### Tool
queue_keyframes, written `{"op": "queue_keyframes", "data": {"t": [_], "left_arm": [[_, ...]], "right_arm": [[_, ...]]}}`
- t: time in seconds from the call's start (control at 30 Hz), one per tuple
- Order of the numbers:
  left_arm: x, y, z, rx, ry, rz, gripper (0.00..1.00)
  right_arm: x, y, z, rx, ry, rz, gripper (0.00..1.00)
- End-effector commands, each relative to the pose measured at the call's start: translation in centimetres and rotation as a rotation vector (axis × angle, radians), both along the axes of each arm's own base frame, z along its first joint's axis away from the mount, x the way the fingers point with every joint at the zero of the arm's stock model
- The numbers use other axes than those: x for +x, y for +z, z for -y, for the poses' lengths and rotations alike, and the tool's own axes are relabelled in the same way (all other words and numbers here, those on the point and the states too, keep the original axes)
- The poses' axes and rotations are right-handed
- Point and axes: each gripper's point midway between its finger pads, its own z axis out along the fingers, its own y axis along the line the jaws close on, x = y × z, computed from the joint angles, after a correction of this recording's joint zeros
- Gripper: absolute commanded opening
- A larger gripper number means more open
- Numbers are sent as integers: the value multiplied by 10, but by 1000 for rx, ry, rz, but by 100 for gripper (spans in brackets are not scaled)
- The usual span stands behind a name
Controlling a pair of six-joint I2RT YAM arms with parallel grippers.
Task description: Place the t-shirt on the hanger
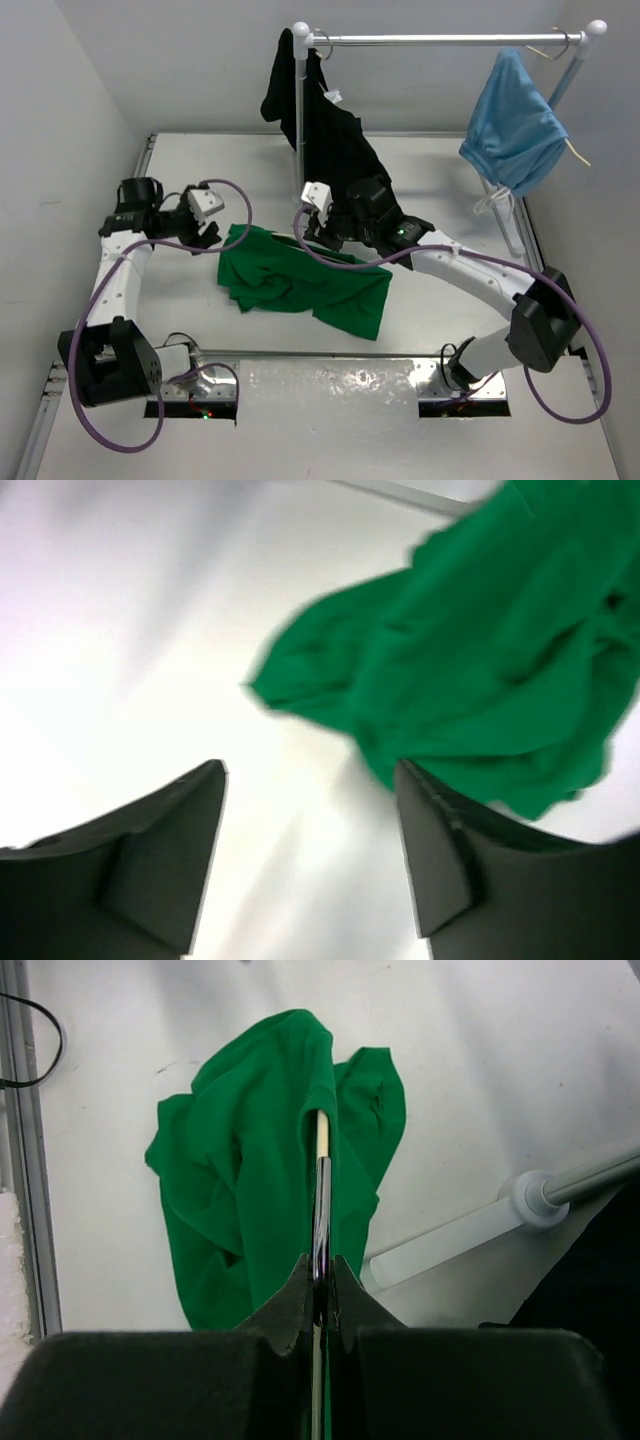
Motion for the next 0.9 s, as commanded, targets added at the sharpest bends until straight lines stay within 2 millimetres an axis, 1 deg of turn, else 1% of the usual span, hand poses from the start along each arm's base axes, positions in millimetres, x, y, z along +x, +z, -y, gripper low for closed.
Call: {"op": "queue_keyframes", "data": {"t": [0.0, 0.03, 0.07, 0.1, 0.13, 0.17, 0.2, 0.23, 0.27, 0.3, 0.37, 0.4, 0.47, 0.5, 0.53, 0.57, 0.6, 0.63, 0.67, 0.73, 0.77, 0.83, 0.87], "left_arm": [[9, 44, -2, 51, -69, 145, 67], [8, 51, 9, 27, -129, 179, 69], [5, 54, 24, 16, -194, 192, 70], [0, 55, 35, 8, -246, 192, 72], [-1, 55, 45, 8, -291, 204, 72], [-3, 51, 61, -2, -344, 199, 72], [3, 48, 67, 2, -360, 224, 72], [7, 45, 68, -1, -341, 216, 72], [6, 40, 82, -5, -380, 209, 72], [12, 41, 87, -3, -387, 234, 72], [10, 40, 102, -22, -421, 229, 72], [15, 44, 108, -29, -427, 253, 71], [15, 42, 120, -58, -431, 230, 68], [17, 42, 124, -52, -436, 236, 66], [17, 37, 124, -32, -438, 229, 64], [16, 30, 126, -19, -452, 218, 58], [14, 27, 126, -19, -452, 206, 54], [13, 24, 125, -16, -457, 205, 46], [12, 23, 125, -17, -459, 200, 40], [6, 20, 126, -21, -474, 190, 32], [4, 18, 126, -22, -482, 186, 22], [-2, 15, 127, -28, -505, 174, 16], [-7, 12, 127, -32, -516, 154, 10]], "right_arm": [[10, 34, -17, 72, 12, 67, 0], [10, 35, -18, 76, 13, 68, 0], [10, 35, -19, 78, 16, 66, 0], [9, 36, -21, 83, 22, 62, 0], [10, 38, -21, 88, 24, 63, 0], [10, 40, -22, 91, 22, 60, 0], [9, 42, -23, 94, 29, 59, 0], [10, 45, -24, 98, 30, 64, 0], [8, 42, -23, 86, 30, 47, 0], [7, 45, -23, 87, 33, 47, 0], [7, 44, -22, 81, 33, 41, 0], [7, 45, -23, 81, 35, 42, 0], [6, 44, -23, 79, 37, 38, 0], [7, 45, -24, 82, 36, 42, 0], [7, 47, -24, 84, 37, 41, 0], [6, 49, -23, 87, 37, 46, 0], [6, 51, -23, 91, 39, 49, 0], [3, 51, -23, 92, 49, 45, 0], [2, 55, -23, 97, 53, 52, 0], [0, 57, -22, 103, 61, 53, 0], [-1, 59, -22, 107, 66, 54, 0], [-3, 61, -21, 111, 69, 59, 0], [-5, 61, -20, 113, 74, 59, 0]]}}
